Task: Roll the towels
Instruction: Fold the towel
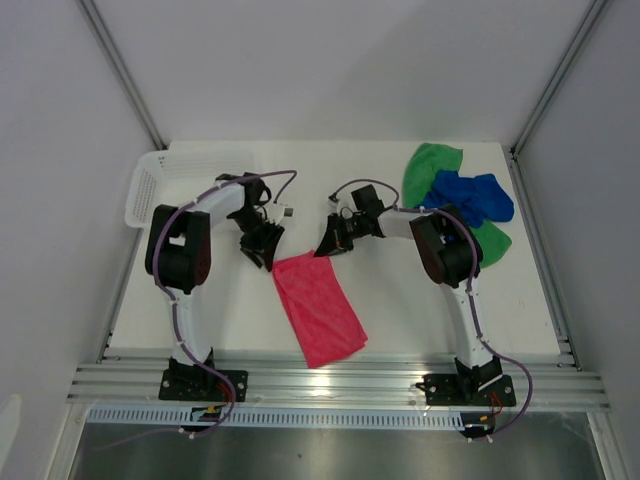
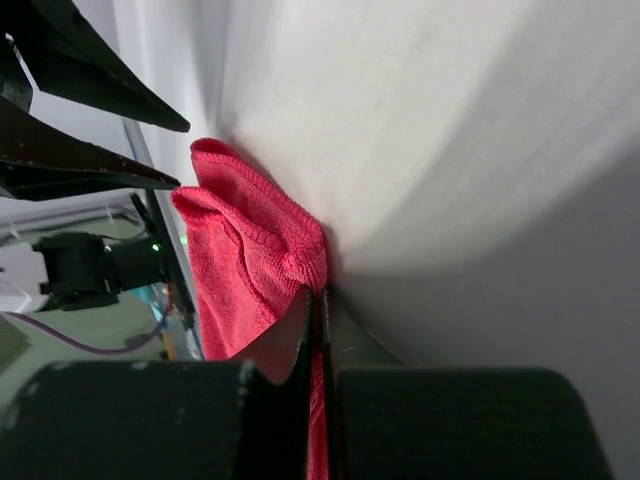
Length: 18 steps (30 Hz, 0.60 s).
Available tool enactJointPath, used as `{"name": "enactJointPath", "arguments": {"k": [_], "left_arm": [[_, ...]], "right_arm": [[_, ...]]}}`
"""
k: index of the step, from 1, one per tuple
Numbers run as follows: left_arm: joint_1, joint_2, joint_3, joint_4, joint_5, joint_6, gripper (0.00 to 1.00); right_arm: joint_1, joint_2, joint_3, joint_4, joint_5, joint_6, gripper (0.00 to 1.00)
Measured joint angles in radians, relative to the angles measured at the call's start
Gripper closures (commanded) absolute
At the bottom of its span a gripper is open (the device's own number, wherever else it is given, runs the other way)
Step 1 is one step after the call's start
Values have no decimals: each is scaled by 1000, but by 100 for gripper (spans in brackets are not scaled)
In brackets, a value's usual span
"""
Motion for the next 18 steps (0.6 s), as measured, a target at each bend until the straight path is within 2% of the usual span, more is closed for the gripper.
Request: {"name": "enactJointPath", "arguments": {"k": [5,11,14,15,18], "left_arm": [[-4,0,81,-15,-21,15,57],[-73,0,250,-6,-29,48,62],[-143,3,270,15,-24,69,62],[-161,7,270,19,-18,73,62],[-216,38,277,34,-1,82,63]], "right_arm": [[-68,-71,-161,121,5,123,100],[-160,-159,-277,142,68,141,100],[-163,-195,-318,142,100,136,77],[-164,-207,-329,140,104,132,63],[-167,-242,-335,114,110,101,56]]}}
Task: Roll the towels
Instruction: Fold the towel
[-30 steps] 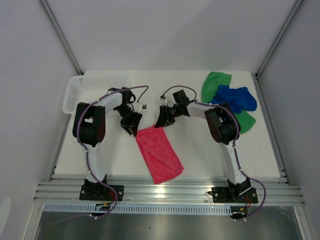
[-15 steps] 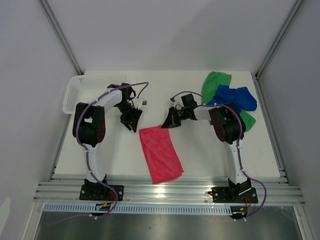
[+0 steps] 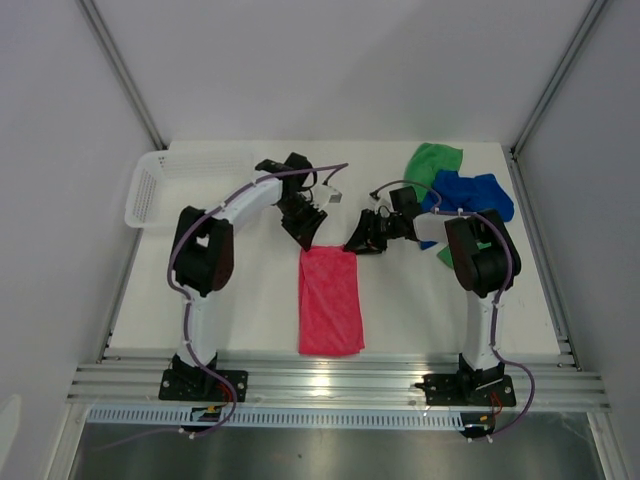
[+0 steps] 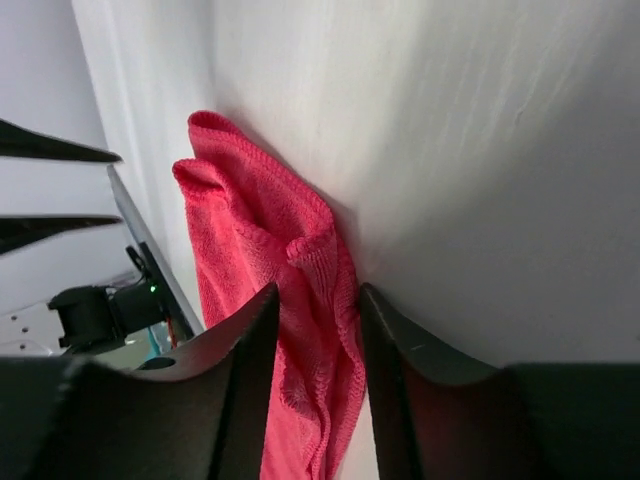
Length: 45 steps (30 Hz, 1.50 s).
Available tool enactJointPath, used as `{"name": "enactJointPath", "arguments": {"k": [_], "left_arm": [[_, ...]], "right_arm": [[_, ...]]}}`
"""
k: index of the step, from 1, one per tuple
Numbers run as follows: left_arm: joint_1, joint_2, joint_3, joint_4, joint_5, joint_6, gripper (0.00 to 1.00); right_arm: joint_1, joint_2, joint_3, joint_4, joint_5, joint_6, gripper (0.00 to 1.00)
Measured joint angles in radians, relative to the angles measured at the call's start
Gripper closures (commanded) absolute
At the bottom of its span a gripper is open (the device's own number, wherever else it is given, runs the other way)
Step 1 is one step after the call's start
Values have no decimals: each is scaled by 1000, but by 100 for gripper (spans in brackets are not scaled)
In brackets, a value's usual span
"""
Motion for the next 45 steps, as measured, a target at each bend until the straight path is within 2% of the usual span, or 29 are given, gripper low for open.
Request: {"name": "enactJointPath", "arguments": {"k": [6,16,21,28,39,45], "left_arm": [[-23,101,84,-5,6,-12,66],[-18,111,79,-38,24,9,67],[-24,111,66,-45,35,45,67],[-32,111,66,-50,-21,50,67],[-32,112,48,-50,-29,77,68],[-32,133,53,-48,-29,76,73]], "right_arm": [[-16,-12,73,-132,69,-108,54],[-16,-42,68,-225,104,-198,61],[4,-69,41,-237,101,-216,64],[20,-86,27,-243,97,-226,64],[-13,-148,26,-265,111,-235,66],[3,-169,19,-241,100,-233,65]]}}
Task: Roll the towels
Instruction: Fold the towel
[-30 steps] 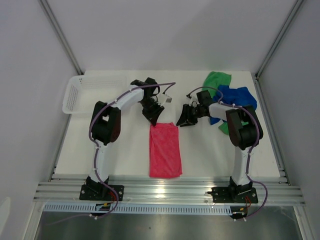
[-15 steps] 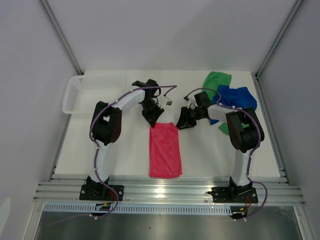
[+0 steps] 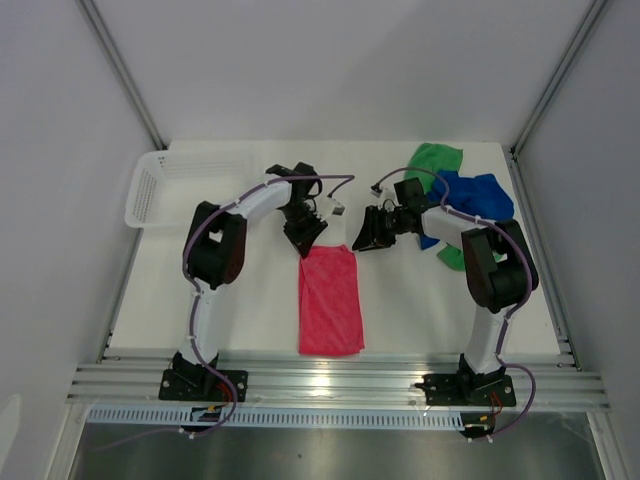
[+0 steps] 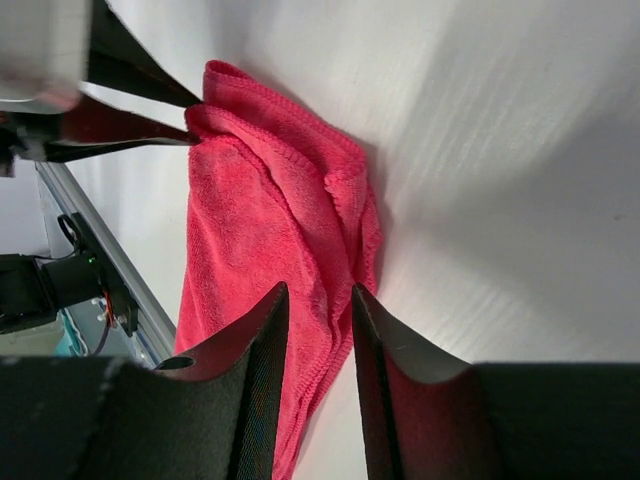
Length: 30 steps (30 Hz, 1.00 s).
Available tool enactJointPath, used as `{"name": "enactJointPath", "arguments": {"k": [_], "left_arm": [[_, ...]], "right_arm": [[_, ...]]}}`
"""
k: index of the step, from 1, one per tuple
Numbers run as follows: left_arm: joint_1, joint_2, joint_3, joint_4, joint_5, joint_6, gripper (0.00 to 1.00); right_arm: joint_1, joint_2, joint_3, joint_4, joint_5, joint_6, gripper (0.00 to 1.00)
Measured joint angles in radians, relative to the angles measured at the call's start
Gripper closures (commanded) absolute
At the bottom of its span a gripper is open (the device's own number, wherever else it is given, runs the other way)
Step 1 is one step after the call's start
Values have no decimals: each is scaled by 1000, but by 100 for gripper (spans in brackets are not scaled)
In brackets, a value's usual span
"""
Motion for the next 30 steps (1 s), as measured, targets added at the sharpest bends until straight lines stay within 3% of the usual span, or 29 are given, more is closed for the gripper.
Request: {"name": "enactJointPath", "arguments": {"k": [4,9,15,16,19,20,30], "left_arm": [[0,21,0,-2,0,0,80],[0,22,-5,-3,4,-1,94],[0,22,-8,-4,19,0,94],[0,22,-8,-4,19,0,95],[0,21,-9,-4,18,0,99],[0,21,-9,-4,18,0,99],[0,-13,-5,-25,-5,-1,99]], "right_arm": [[25,1,-3,11,0,1,64],[51,13,-7,19,0,5,72],[53,27,-10,18,5,6,73],[51,28,-10,18,7,5,76],[48,29,-10,17,8,-5,98],[48,29,-10,16,8,-5,100],[43,27,-5,-5,-6,-54,100]]}}
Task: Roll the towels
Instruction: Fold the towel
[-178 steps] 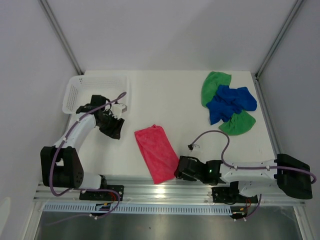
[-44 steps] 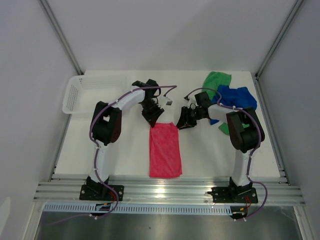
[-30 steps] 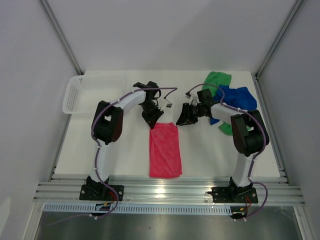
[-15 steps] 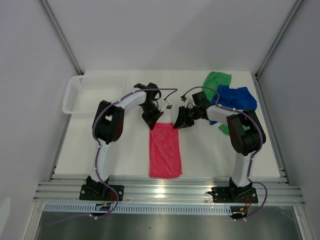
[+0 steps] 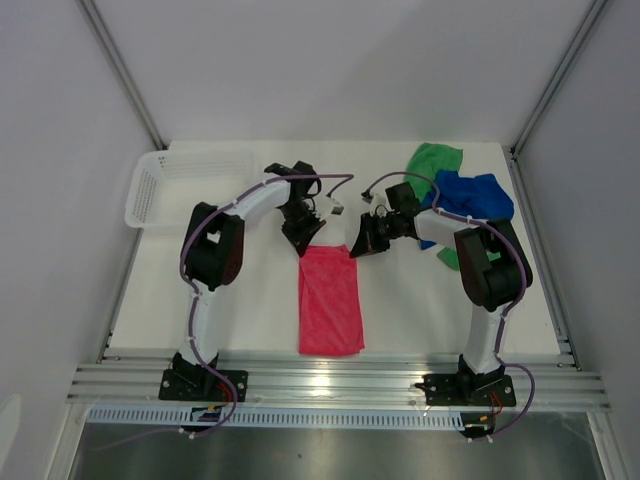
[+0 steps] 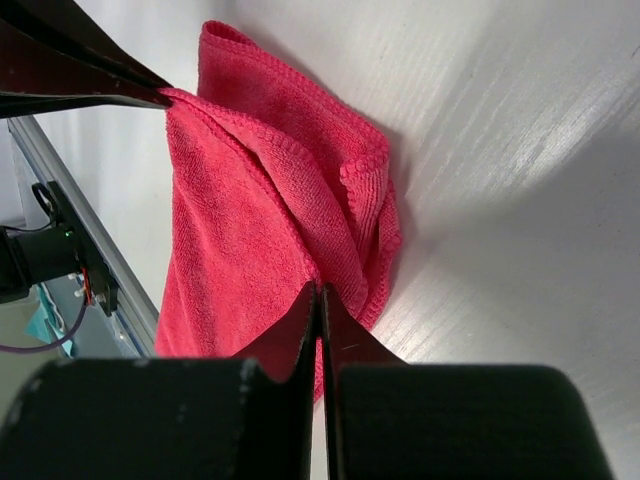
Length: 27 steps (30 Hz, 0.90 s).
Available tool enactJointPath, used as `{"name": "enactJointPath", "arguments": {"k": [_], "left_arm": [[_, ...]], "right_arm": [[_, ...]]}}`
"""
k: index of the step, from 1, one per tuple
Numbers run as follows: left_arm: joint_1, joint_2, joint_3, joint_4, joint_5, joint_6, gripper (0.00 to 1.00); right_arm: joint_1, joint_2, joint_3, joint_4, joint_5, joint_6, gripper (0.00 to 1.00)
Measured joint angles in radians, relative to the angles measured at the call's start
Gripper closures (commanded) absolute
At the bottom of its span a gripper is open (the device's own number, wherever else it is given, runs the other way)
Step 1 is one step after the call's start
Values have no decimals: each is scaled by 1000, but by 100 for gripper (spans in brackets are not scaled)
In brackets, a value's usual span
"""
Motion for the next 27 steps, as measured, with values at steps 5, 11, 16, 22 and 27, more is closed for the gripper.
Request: {"name": "enactJointPath", "arguments": {"k": [5,11,16,22,27], "left_arm": [[1,-10,29,-14,-6,0,99],[3,-13,30,-17,-33,1,99],[6,-13,30,-11,-57,3,93],[9,-13,36,11,-78,4,70],[12,-13,47,34,-85,1,62]], "right_arm": [[-4,0,10,5,-11,-5,100],[-14,-1,20,28,-20,13,100],[-17,-1,40,62,-27,34,100],[-19,32,49,108,-27,72,100],[-26,87,61,125,-23,93,100]]}}
